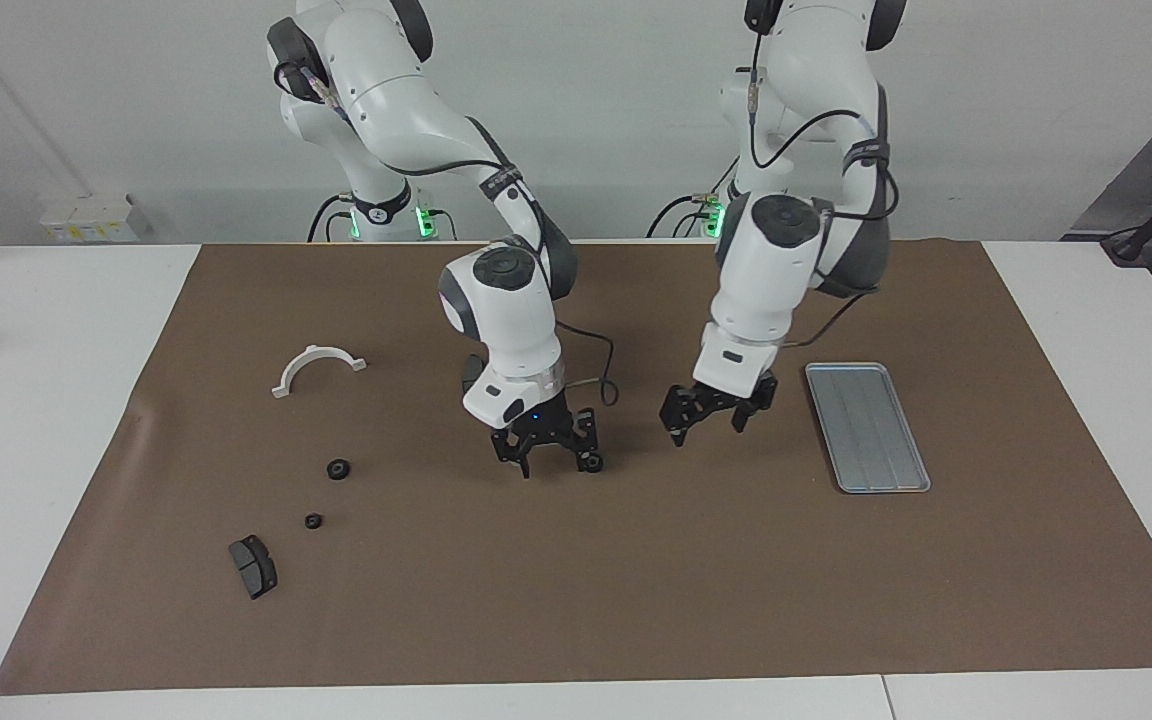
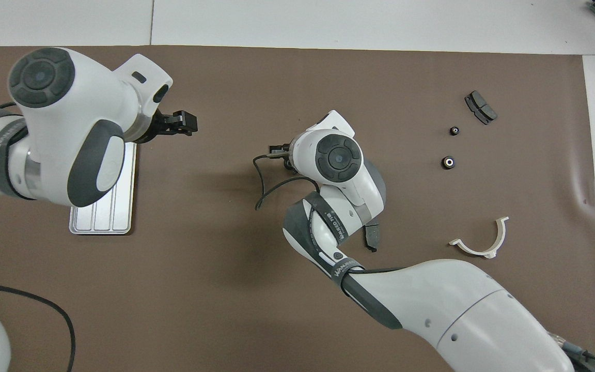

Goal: Place bearing gear from tray to pile

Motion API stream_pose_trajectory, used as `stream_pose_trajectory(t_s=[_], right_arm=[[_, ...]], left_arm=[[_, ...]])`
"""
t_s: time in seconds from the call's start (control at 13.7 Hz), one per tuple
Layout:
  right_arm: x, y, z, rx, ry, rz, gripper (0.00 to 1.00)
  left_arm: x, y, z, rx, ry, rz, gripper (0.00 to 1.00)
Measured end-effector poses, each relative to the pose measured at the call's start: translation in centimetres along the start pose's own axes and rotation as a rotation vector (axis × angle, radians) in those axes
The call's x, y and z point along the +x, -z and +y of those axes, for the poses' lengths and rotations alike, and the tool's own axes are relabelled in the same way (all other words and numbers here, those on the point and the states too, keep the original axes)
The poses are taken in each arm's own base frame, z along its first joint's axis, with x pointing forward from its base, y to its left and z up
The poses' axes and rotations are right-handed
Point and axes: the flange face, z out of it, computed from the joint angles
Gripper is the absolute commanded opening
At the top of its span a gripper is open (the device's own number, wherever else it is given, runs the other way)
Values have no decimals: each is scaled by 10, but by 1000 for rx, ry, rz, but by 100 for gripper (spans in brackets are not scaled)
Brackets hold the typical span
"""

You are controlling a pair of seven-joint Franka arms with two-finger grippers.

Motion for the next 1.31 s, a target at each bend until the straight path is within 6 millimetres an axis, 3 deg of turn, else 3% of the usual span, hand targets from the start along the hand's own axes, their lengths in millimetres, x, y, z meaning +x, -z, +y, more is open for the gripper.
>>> stream_pose_trajectory(t_s=[0.15,0.44,0.66,0.95,1.17,1.31], right_arm=[[-6,-7,-13,10,14,3,77],[-4,-6,-13,0,29,13,72],[-8,-14,-7,-21,43,6,67],[-10,-17,-4,-35,52,-2,55],[-11,-16,-3,-49,54,-15,43],[-11,-16,-2,-55,54,-21,29]], left_arm=[[6,5,-48,13,-53,-23,100],[9,15,-121,23,-137,-54,100],[2,46,-164,24,-173,-57,100],[-22,111,-168,21,-179,-25,100],[-37,136,-163,21,-189,-36,100],[-47,151,-152,19,-209,-61,100]])
